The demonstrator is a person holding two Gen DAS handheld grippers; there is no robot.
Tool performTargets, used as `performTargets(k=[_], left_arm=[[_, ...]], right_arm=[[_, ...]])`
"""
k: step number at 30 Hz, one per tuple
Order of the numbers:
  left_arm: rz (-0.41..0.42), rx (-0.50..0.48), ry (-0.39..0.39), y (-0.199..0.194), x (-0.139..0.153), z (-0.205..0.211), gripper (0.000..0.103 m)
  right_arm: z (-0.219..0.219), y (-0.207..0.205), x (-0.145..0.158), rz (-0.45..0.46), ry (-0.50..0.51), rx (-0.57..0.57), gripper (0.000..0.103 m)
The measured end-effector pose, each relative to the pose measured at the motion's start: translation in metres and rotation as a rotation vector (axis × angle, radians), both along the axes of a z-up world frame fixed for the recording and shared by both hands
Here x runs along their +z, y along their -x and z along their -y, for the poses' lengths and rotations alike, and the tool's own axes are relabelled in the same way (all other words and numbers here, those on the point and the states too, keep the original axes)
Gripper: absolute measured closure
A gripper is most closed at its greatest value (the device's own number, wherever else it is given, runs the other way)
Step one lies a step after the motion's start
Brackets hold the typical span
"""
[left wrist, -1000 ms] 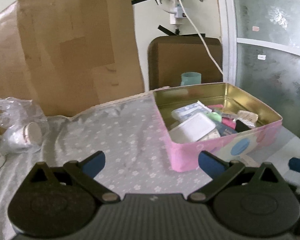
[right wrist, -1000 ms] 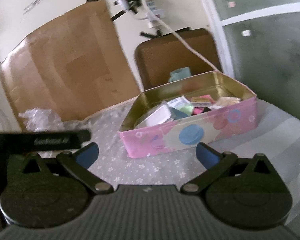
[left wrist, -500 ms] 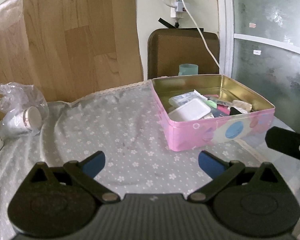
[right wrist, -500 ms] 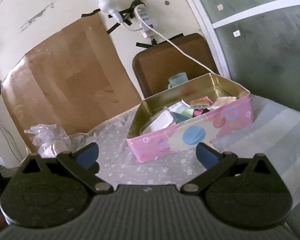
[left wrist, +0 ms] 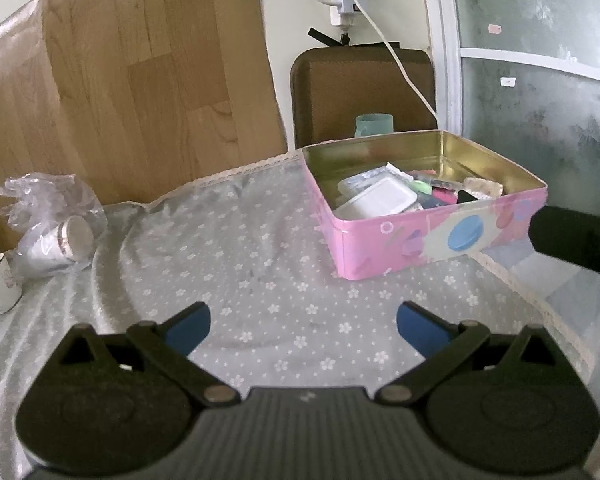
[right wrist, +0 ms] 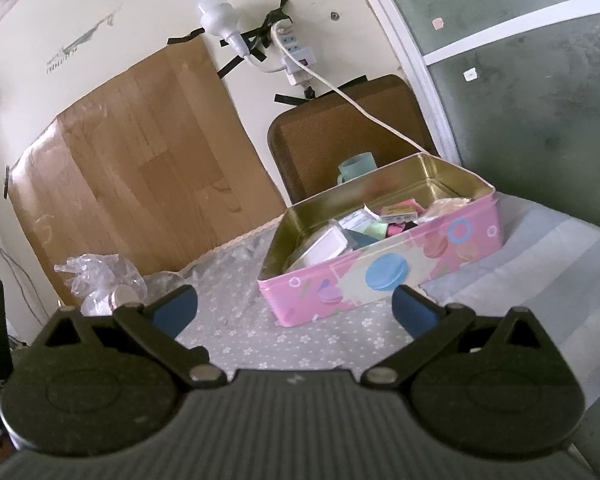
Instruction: Organize soft objects
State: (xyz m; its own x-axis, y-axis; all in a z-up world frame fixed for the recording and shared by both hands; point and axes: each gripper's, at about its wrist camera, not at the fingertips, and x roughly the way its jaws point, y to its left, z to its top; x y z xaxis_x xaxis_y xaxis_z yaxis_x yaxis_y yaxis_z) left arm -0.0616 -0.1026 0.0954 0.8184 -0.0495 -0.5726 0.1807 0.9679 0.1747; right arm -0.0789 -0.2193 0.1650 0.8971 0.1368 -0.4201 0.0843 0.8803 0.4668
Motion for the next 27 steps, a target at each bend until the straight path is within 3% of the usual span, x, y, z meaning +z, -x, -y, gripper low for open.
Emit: performTargets(k=[11,27], left_arm=[[-0.004,0.017,-0.039,0.010,0.000,0.005,0.000],[-0.093,0.015,-0.024,0.010,-0.008,0.009,0.000]], right_arm=[[0.001,0.004,0.001,0.001,-0.007,-0.010,0.000],[0.002,0.005,-0.005,-0.021,-0.026,-0.011,0.000]])
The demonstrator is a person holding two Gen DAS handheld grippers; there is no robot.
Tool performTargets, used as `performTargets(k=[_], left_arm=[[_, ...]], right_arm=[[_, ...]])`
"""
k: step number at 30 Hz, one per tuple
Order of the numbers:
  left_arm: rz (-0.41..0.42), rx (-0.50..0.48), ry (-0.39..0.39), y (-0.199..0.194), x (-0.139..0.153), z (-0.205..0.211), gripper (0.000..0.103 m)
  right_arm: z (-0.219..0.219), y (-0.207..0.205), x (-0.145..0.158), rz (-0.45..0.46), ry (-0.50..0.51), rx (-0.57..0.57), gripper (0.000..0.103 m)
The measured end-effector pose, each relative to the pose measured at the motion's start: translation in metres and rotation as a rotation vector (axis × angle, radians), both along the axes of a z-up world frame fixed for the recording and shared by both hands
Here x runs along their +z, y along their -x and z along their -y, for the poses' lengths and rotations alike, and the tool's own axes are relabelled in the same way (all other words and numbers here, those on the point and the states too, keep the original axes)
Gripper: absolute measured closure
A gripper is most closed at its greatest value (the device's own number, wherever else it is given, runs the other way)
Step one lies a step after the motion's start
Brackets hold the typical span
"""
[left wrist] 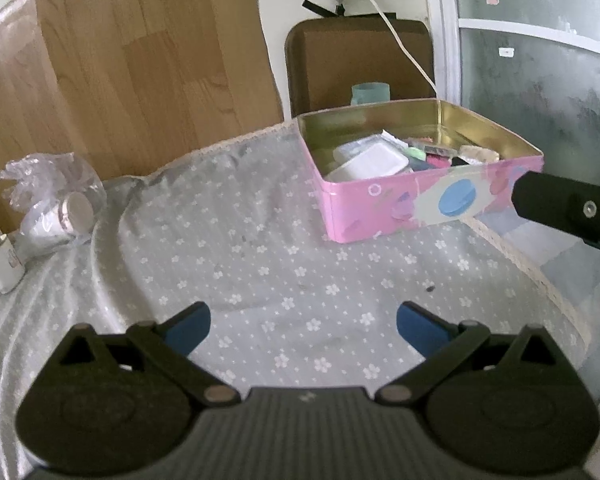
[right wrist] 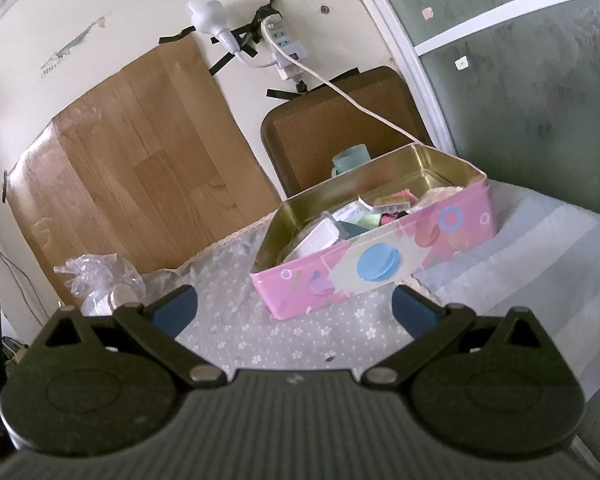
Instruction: Organize soft objects
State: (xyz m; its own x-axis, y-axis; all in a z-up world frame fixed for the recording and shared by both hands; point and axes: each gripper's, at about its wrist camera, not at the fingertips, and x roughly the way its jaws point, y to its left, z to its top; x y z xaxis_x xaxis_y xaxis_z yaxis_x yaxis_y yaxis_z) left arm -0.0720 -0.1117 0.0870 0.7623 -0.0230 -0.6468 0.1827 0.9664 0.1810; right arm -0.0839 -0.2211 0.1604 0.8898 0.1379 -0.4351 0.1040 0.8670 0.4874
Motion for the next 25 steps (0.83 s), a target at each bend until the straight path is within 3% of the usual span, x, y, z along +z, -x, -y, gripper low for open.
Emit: performTargets(k=[18,25], left_arm=[[-0.060,0.011,0.002,-0.008,-0.013,0.003,0.000],[-0.021,-0.023,0.027,-0.003,-0.009,0.004,0.000]], right_arm=[[0.002,-0.001,-0.008,-0.024,-0.018,-0.001,0.000],[0.001,0.000,-0.008,-0.021,0.005,-0.003,0.000]])
